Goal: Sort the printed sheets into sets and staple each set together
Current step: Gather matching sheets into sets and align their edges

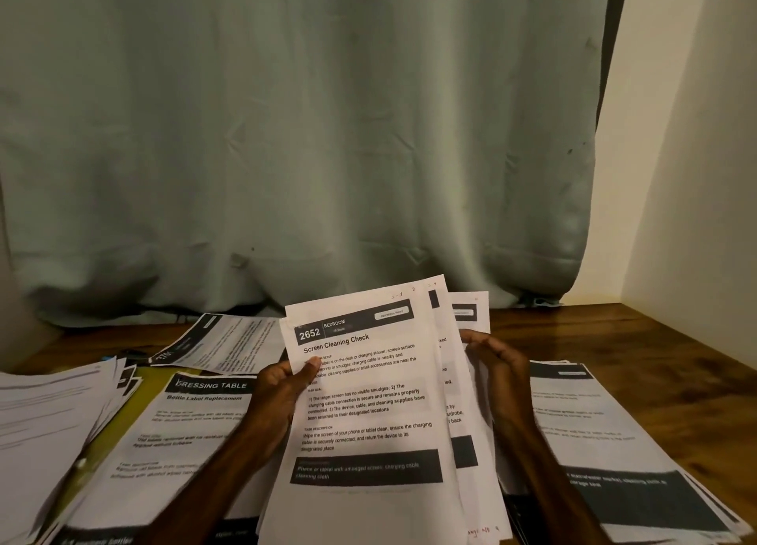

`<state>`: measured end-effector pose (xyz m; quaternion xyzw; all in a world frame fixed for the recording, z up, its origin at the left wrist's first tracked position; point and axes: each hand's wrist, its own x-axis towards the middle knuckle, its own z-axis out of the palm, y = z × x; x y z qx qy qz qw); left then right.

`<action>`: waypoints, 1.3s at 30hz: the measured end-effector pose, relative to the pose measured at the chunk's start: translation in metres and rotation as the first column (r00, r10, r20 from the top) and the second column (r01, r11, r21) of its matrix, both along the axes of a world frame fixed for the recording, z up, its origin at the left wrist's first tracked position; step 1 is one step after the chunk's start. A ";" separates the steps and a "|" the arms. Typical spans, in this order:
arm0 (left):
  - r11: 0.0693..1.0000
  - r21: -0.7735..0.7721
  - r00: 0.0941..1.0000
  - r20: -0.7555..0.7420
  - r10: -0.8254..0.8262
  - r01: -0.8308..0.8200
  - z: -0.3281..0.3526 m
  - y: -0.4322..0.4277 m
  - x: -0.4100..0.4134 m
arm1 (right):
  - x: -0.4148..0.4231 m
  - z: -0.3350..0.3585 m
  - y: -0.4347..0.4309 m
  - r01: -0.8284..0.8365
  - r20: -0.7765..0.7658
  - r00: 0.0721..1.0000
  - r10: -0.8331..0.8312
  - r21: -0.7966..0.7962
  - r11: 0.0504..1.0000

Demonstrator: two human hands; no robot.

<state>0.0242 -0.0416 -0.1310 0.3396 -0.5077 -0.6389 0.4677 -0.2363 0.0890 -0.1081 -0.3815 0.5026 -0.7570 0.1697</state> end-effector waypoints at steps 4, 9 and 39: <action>1.000 -0.016 0.999 0.024 0.023 -0.023 0.001 0.001 -0.001 | 0.007 0.007 0.004 -0.132 0.090 0.988 0.129 0.032 0.991; 0.999 -0.030 1.000 0.020 0.018 -0.017 0.002 0.002 -0.001 | 0.002 -0.001 0.001 -0.023 -0.109 0.994 0.029 0.049 0.999; 1.000 -0.028 0.994 -0.106 0.008 -0.011 0.000 -0.004 0.000 | -0.001 0.006 0.007 -0.102 0.127 0.985 0.116 -0.111 0.989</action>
